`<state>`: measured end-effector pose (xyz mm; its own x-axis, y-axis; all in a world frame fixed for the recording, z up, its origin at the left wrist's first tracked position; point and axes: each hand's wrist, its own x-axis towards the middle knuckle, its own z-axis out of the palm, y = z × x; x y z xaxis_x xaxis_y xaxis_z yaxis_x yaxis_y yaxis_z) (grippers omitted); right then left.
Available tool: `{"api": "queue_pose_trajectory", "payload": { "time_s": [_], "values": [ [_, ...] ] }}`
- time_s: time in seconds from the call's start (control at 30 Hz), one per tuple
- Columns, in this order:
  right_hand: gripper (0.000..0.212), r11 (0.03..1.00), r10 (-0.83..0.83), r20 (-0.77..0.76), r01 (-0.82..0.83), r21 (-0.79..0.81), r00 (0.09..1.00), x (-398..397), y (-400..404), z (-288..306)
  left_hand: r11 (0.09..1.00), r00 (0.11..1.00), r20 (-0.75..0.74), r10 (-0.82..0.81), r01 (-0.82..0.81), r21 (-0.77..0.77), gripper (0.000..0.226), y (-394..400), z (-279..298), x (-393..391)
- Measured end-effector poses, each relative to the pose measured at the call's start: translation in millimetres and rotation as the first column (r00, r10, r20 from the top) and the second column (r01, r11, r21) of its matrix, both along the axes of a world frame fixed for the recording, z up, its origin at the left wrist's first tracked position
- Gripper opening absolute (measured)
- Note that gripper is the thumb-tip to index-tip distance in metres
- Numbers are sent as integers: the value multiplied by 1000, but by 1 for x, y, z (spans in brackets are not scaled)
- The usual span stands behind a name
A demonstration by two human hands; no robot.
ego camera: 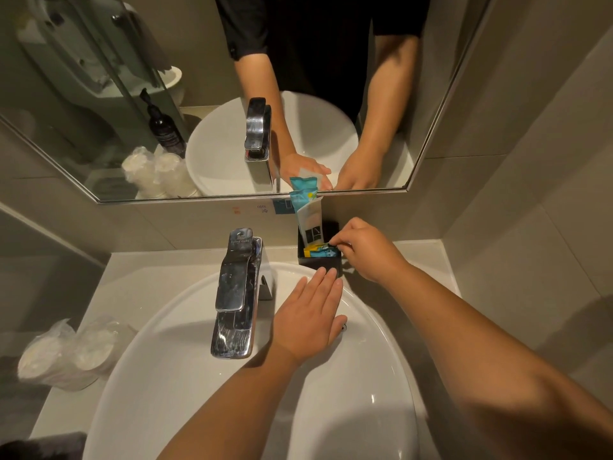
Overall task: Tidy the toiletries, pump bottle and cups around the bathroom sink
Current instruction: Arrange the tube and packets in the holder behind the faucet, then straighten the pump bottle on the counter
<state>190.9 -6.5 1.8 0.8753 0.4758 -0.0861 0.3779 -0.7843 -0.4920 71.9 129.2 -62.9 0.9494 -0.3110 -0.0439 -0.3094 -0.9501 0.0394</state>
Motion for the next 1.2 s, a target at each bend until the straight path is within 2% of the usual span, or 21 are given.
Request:
{"api": "queue_pose_trajectory", "payload": {
  "time_s": [0.2,0.43,0.63,0.77,0.93,1.07,1.2],
  "values": [
    [32,998,-36,5,36,46,999,-6,-3,-6,1000,1000,-18,5,-5,-9,69,-1,3,0],
    [39,996,-5,-20,3,-91,1000,-9,-2,-12,1000,999,-31,9,-9,-17,68,0,2,-1],
    [43,995,-86,-28,87,41,996,-12,-9,-10,1000,1000,-30,9,-9,-26,65,0,3,-2],
    [38,983,-176,57,172,63,983,-21,-23,-11,1000,1000,-11,-9,8,-17,60,0,2,-1],
    [45,963,-250,79,256,-84,965,-54,-43,-17,999,998,-56,-13,11,-38,67,1,11,-3],
    [55,942,-217,84,231,-241,972,-86,-57,-14,999,996,-91,24,-26,-21,64,-2,22,-10],
    [62,928,-179,86,197,-316,980,-125,-65,-7,998,993,-101,60,-61,-1,64,-4,37,-32]
  ]
}}
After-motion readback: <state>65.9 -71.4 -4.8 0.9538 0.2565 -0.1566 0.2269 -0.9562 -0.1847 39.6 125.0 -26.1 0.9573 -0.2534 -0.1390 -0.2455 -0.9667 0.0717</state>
